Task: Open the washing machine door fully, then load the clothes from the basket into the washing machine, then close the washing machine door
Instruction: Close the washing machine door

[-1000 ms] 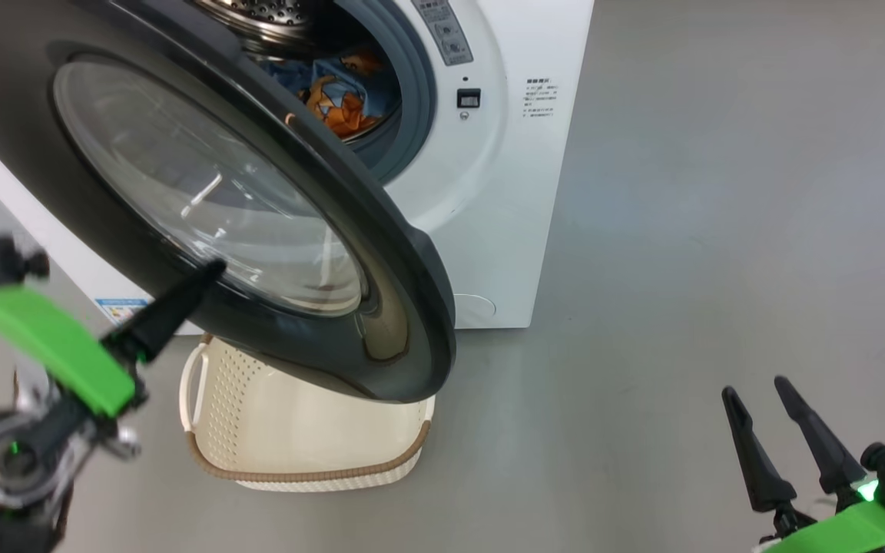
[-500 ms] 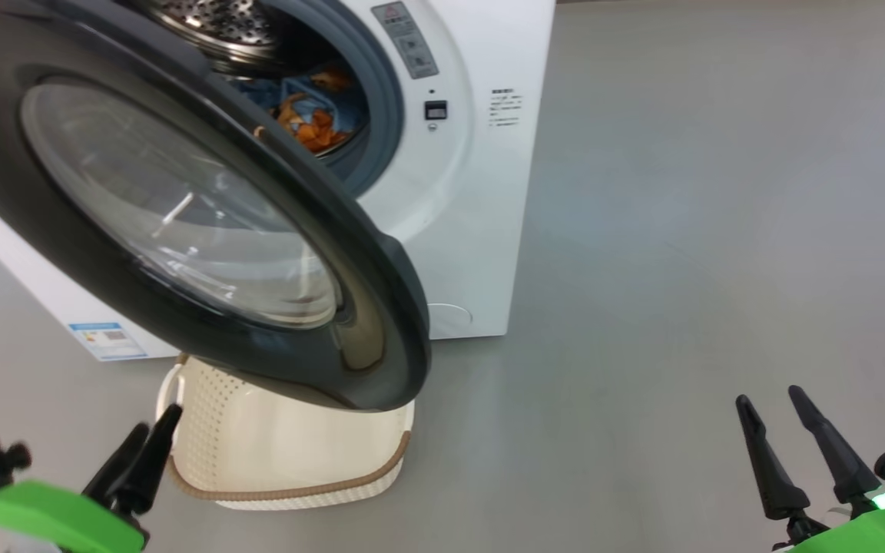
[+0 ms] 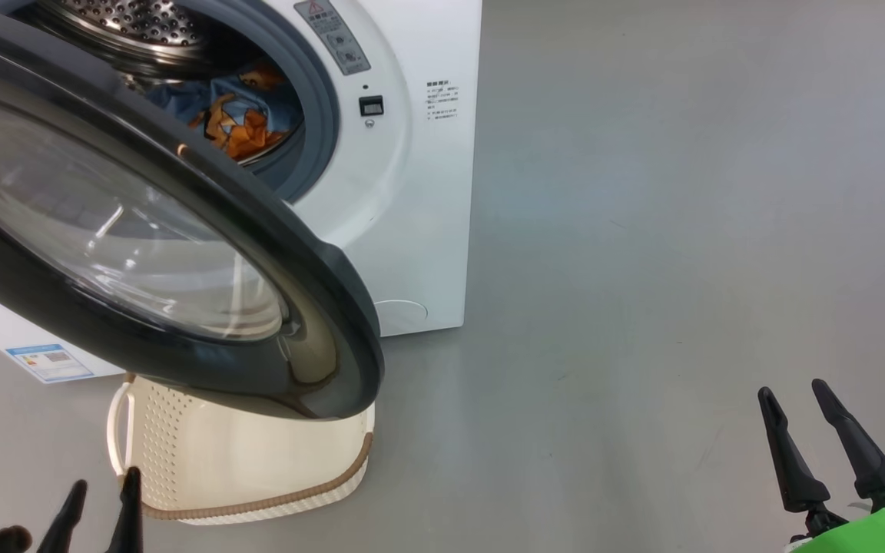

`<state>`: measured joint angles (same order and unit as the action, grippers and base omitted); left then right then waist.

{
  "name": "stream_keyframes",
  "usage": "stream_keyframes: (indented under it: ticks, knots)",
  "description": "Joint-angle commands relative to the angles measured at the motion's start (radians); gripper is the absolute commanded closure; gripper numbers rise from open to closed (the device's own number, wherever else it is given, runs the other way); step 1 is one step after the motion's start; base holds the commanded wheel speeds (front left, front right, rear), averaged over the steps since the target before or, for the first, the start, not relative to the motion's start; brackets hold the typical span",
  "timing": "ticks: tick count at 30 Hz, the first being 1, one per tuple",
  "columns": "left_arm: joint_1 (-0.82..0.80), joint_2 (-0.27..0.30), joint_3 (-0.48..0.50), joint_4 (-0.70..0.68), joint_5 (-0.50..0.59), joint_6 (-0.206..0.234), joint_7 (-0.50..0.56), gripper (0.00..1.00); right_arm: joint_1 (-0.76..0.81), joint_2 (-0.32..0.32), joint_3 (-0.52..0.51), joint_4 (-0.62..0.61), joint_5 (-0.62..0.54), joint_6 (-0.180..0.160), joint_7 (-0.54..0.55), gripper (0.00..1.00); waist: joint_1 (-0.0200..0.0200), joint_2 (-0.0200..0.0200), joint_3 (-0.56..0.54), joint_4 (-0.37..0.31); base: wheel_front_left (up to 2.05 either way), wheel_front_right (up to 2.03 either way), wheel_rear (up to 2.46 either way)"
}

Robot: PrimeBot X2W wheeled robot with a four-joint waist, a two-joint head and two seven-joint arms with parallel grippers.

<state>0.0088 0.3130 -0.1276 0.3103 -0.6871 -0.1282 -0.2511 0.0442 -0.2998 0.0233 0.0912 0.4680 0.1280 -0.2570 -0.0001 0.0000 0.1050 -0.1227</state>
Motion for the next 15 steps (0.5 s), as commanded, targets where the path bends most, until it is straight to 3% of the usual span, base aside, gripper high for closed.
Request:
stream_keyframes:
  ticks: [1, 7, 11, 15]
  knots:
    - [-0.010, -0.003, 0.078, -0.043, 0.070, -0.002, -0.010, 0.00, -0.005, -0.024, 0.014, -0.022, -0.011, 0.003, -0.005, 0.00, 0.0001, 0.0000, 0.000, 0.001, 0.00, 0.00, 0.00]
    - [0.025, -0.117, 0.195, -0.129, 0.305, -0.002, -0.011, 0.00, -0.007, -0.021, 0.007, -0.021, -0.011, 0.003, -0.005, 0.00, 0.0001, 0.0000, -0.004, 0.003, 0.00, 0.00, 0.00]
    - [0.043, -0.177, 0.246, -0.173, 0.365, -0.002, -0.011, 0.00, -0.010, -0.020, 0.007, -0.021, -0.010, 0.003, -0.005, 0.00, 0.0001, 0.0000, -0.006, 0.001, 0.00, 0.00, 0.00]
    - [0.063, -0.195, 0.246, -0.188, 0.404, -0.002, -0.011, 0.00, -0.010, -0.019, 0.009, -0.020, -0.009, 0.003, -0.005, 0.00, 0.0001, 0.0000, -0.008, 0.000, 0.00, 0.00, 0.00]
